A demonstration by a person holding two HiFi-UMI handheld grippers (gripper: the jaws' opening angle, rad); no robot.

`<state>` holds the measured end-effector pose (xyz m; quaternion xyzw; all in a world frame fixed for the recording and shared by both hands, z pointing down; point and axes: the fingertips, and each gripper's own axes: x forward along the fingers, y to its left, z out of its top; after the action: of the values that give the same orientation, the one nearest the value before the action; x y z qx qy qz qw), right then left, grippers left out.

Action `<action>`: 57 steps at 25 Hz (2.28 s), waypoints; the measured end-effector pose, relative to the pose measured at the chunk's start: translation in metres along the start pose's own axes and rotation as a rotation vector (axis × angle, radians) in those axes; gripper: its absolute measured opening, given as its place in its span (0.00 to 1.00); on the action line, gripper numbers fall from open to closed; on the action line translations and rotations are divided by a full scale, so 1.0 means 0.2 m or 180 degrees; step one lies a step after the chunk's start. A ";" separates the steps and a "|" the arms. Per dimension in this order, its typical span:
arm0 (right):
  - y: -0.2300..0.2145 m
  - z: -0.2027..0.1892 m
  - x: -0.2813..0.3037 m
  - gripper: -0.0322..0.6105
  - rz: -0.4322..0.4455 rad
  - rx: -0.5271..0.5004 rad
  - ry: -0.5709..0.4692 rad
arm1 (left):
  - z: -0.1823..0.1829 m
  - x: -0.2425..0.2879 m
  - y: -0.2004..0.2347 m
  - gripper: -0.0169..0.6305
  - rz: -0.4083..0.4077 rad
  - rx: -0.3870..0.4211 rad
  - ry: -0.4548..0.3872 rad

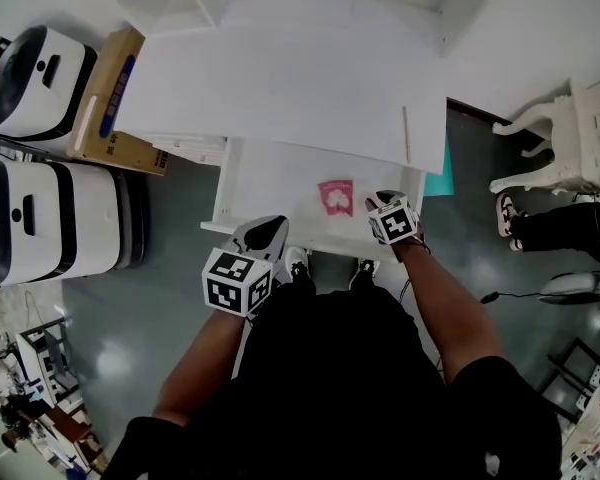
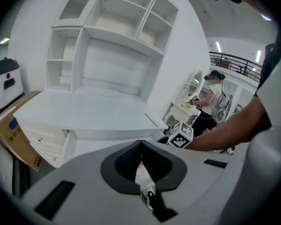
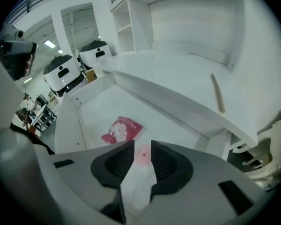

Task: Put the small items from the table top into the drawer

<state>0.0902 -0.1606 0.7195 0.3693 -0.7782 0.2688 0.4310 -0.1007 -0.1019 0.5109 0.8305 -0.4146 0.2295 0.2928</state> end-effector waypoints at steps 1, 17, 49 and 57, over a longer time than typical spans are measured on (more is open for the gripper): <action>0.00 0.03 -0.04 0.22 0.0010 0.0080 -0.0103 | 0.01 0.01 -0.01 0.04 -0.0020 0.0018 -0.0012; 0.19 0.46 -0.84 0.13 0.0327 0.0639 -0.1434 | 0.15 0.08 -0.04 0.04 -0.0223 0.0142 -0.0176; 0.17 0.40 -0.82 0.11 0.0263 0.0546 -0.1311 | 0.16 0.14 -0.03 0.04 -0.0228 0.0026 -0.0114; -0.15 0.38 -0.71 0.11 -0.0153 0.0750 -0.1303 | 0.10 0.14 -0.01 0.04 -0.0174 -0.0023 0.0006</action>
<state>0.1289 -0.1846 0.5624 0.4823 -0.8036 0.2669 0.2243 -0.0818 -0.1304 0.5130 0.8402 -0.3923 0.2208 0.3024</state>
